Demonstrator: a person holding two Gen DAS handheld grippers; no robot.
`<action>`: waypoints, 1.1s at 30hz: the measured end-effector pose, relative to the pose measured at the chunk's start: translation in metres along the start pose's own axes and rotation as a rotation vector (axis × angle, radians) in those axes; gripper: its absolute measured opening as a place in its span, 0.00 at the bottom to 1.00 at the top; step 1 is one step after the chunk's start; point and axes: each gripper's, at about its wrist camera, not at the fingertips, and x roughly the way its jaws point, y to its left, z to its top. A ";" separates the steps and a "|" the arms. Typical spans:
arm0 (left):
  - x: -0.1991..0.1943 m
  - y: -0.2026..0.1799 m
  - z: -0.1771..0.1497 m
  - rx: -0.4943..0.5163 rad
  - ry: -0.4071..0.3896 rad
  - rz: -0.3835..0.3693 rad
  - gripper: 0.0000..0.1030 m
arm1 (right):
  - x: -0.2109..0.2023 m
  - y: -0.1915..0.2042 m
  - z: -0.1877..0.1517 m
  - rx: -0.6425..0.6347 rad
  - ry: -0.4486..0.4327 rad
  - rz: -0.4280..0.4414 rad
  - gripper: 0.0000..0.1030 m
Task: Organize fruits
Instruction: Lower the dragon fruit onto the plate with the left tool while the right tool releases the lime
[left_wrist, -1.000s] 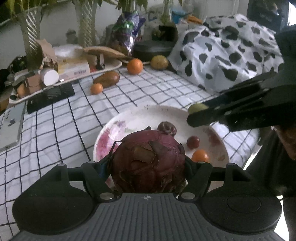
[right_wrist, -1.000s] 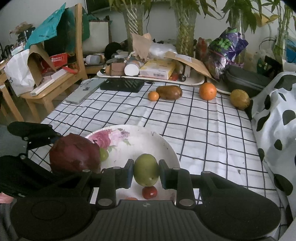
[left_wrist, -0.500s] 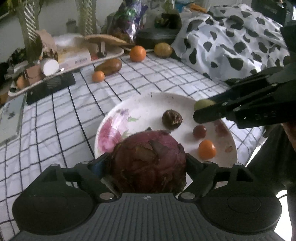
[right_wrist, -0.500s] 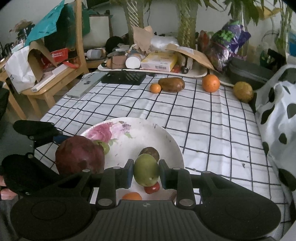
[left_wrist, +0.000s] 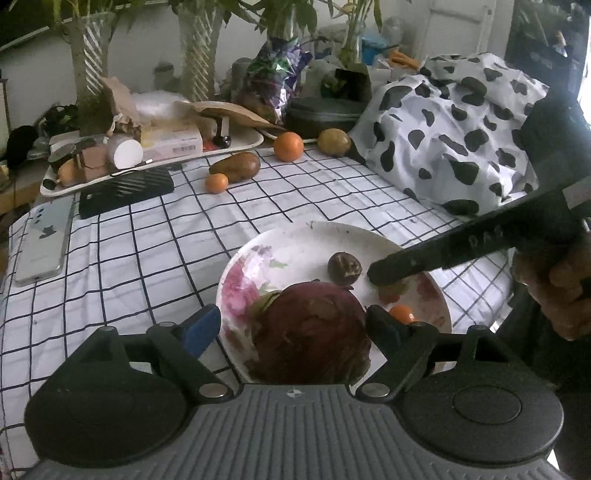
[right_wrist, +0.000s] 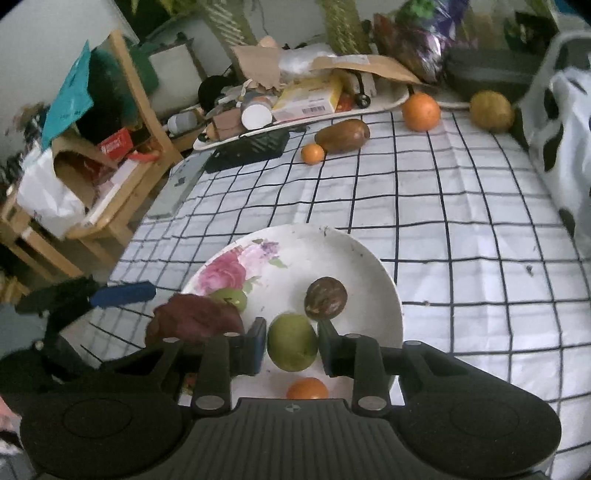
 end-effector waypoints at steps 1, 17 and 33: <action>0.000 0.000 0.000 0.000 0.000 0.000 0.83 | -0.001 -0.001 0.001 0.015 -0.005 0.009 0.45; -0.010 -0.002 -0.004 -0.022 -0.009 0.038 0.83 | -0.021 0.010 -0.013 -0.052 -0.093 -0.141 1.00; -0.017 -0.006 -0.006 -0.038 -0.023 0.061 0.83 | -0.023 0.028 -0.031 -0.192 -0.103 -0.280 1.00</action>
